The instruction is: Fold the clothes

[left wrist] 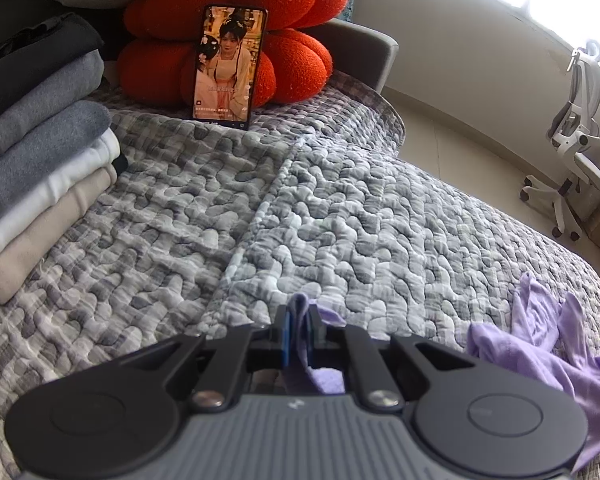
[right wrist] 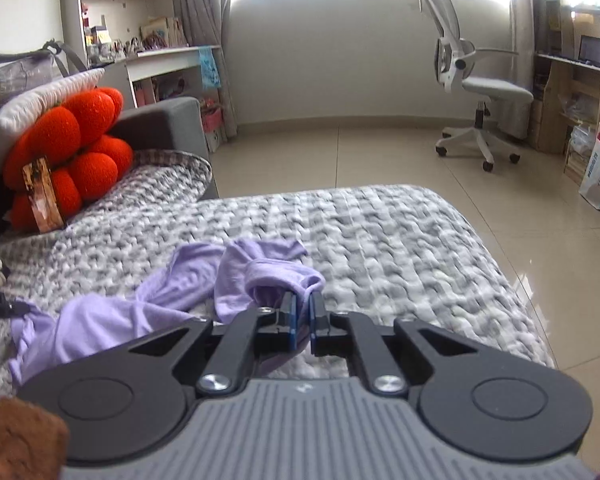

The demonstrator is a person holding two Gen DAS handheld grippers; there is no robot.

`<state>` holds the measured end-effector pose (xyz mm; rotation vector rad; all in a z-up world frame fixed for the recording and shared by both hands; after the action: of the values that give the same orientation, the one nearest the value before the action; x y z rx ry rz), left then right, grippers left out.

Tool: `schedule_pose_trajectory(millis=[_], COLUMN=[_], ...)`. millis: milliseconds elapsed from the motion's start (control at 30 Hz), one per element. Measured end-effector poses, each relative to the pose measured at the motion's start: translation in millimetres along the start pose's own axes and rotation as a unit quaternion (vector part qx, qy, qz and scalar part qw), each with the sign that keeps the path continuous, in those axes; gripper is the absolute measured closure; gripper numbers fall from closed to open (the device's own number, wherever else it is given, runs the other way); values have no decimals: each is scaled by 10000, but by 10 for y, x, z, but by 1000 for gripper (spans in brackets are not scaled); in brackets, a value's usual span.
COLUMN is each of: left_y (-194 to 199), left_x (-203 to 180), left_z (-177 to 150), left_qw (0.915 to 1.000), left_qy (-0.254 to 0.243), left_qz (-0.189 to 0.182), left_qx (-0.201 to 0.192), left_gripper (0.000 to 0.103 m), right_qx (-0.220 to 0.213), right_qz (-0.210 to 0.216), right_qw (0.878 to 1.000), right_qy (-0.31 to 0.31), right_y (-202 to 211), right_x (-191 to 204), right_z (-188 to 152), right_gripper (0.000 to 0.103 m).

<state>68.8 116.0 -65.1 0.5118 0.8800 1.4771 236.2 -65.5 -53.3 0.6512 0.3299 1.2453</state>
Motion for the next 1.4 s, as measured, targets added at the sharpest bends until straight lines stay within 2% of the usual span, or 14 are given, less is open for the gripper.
schedule_pose_trajectory(millis=[233,300,333,367,467,500,567,600,967,1167,1233,1400], left_y=[36,47,52,57,74,79,82,81,107,89,83,56], left_x=[23,29,32,36,46,48,46,45,135,238,287,385], left_z=[-19,-25,-28,-31,-37,-40,-41,-42,-19,4,18,45], left_qw=[10000,10000,10000,10000,9999,9998,9997,9996,9987,9946,9937,9897], left_qy=[34,43,47,52,89,107,127,137,362,651,753,985], left_qz=[-22,-28,-32,-35,-68,-90,-143,-169,-306,-704,-734,-910], left_qx=[46,60,66,73,101,108,137,154,201,387,393,494], left_gripper=[93,80,76,71,64,62,60,59,59,61,62,72], right_qx=[535,535,479,428,315,294,250,232,280,376,430,560], right_qz=[103,125,127,122,154,188,269,312,971,1258,1321,1422], right_qw=[9985,9985,9988,9990,9994,9993,9992,9991,9946,9909,9899,9879], right_qy=[98,69,45,21,-60,-91,-155,-174,-224,-286,-298,-283], right_y=[-22,-18,-4,12,38,35,22,15,-118,-252,-307,-425], right_x=[-119,-130,-135,-140,-138,-125,-77,-44,603,911,989,1142], right_z=[-159,-166,-155,-140,-92,-73,-38,-20,132,177,183,168], right_gripper=[94,93,89,88,85,82,52,50,49,49,49,49])
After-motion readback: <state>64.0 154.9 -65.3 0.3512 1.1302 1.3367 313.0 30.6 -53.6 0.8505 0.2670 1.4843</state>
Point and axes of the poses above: each gripper's, at about its wrist camera, not at the fingertips, and y roughly against the way its jaws point, x to its left, z to its top, the point moved 4 cm from there along -y, roughly the way its jaws point, and after that the axes turned 5 degrees about x, right-handed, at the moved point
